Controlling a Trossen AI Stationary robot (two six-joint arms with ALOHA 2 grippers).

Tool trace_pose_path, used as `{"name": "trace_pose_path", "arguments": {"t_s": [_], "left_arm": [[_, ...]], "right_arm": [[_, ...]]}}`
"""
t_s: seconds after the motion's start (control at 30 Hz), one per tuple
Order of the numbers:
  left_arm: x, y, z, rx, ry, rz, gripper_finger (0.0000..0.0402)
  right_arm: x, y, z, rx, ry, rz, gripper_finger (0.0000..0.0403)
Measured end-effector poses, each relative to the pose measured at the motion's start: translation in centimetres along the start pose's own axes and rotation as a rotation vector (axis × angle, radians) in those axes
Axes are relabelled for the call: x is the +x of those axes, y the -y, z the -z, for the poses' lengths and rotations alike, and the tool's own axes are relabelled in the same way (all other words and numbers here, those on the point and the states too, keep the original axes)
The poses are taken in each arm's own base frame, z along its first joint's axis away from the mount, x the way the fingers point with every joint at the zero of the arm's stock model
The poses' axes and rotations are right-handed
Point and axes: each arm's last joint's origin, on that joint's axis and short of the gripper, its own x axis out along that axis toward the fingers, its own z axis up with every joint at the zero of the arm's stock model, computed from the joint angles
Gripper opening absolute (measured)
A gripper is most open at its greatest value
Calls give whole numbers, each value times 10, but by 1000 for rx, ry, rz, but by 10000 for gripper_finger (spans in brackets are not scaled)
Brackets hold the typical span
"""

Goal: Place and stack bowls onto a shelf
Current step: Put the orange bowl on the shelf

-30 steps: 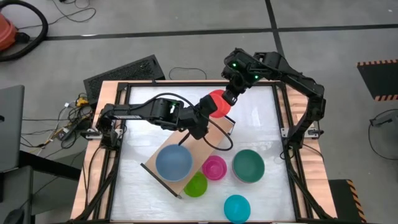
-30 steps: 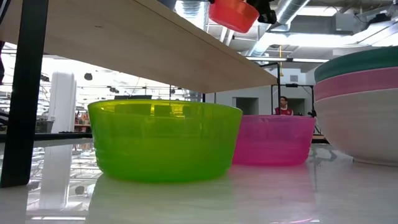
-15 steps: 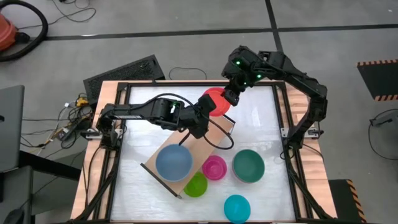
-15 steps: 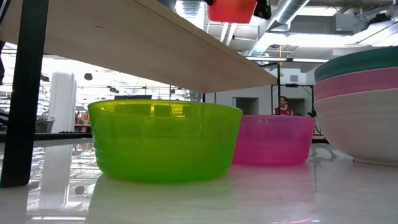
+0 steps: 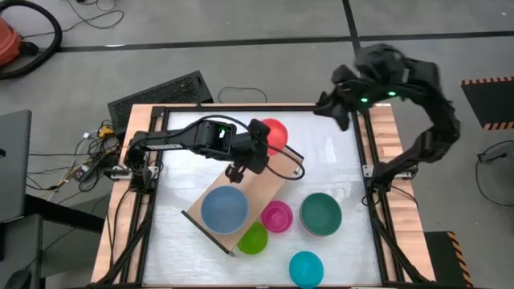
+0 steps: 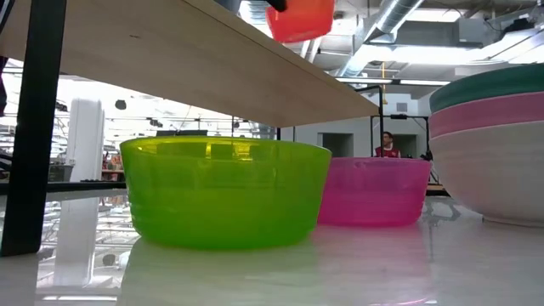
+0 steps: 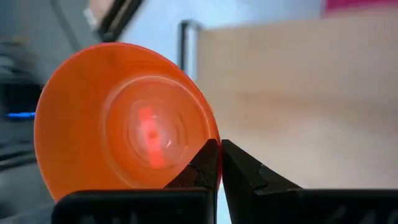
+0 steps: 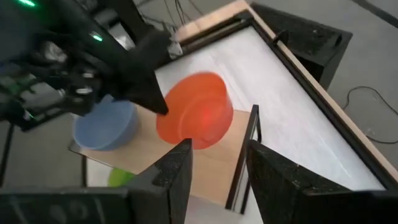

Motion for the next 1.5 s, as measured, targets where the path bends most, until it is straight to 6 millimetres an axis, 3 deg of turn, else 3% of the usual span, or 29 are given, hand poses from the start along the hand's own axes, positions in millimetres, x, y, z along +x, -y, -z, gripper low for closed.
{"name": "trace_pose_path", "arguments": {"t_s": [0.23,0.33,0.6,0.8,0.97,1.17,1.5], "left_arm": [[1,1,1,-179,43,88,0],[14,2,3,-213,28,99,0],[71,32,9,-147,-23,143,0],[85,39,20,-129,-51,158,0],[83,35,21,-124,-54,154,0],[67,30,23,-119,-25,130,0],[65,31,27,-113,0,211,0]], "right_arm": [[-46,-6,15,29,104,-9,169],[-56,-7,19,41,129,-15,168],[-69,-8,25,40,152,-21,168],[-68,-8,27,43,133,-16,168],[-68,-8,27,44,128,-15,168],[-68,-8,27,42,127,-14,168],[-67,-8,28,35,123,-12,168]]}}
